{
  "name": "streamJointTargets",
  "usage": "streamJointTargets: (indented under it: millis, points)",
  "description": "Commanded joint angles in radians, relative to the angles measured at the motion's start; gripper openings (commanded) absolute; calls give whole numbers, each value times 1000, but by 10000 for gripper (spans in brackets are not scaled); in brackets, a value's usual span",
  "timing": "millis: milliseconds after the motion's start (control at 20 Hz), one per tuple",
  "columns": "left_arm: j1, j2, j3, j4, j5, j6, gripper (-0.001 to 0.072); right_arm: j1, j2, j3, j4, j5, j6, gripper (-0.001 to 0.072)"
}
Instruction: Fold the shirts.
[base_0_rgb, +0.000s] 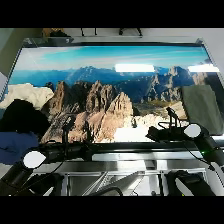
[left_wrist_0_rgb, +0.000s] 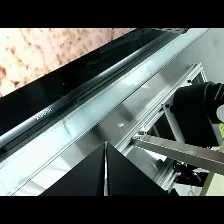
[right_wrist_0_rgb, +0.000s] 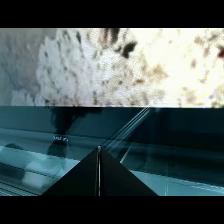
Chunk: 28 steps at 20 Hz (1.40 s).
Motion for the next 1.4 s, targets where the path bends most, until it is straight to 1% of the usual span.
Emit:
streamJointTargets:
  millis: [0,600,800,900,1000,1050,1100,1150,1250,1300,1350]
  points:
    - [-1,1,0,0,0,0,18,1,-1,0,0,0,0,19]
    - [-1,1,0,0,2,0,19,1,-1,0,0,0,0,19]
    - [-1,1,0,-1,84,0,19,1,-5,0,1,-51,0,19]
    - [-1,1,0,-17,92,0,19,1,-5,0,1,-52,0,19]
    - [19,1,9,3,150,0,19,1,-5,0,2,-76,0,19]
    - [64,0,38,51,142,0,19,1,-5,0,2,-91,0,20]
    - [142,-10,94,132,100,0,19,1,-5,0,14,-97,0,20]
    - [238,-30,165,227,39,0,19,1,-6,0,19,-108,0,19]
    - [493,-101,337,423,-92,1,25,1,-6,0,21,-129,-1,20]
    - [634,-153,423,479,-129,5,374,1,-6,0,21,-136,-7,24]
    - [764,-208,494,492,-140,5,682,1,-6,0,22,-143,-7,27]
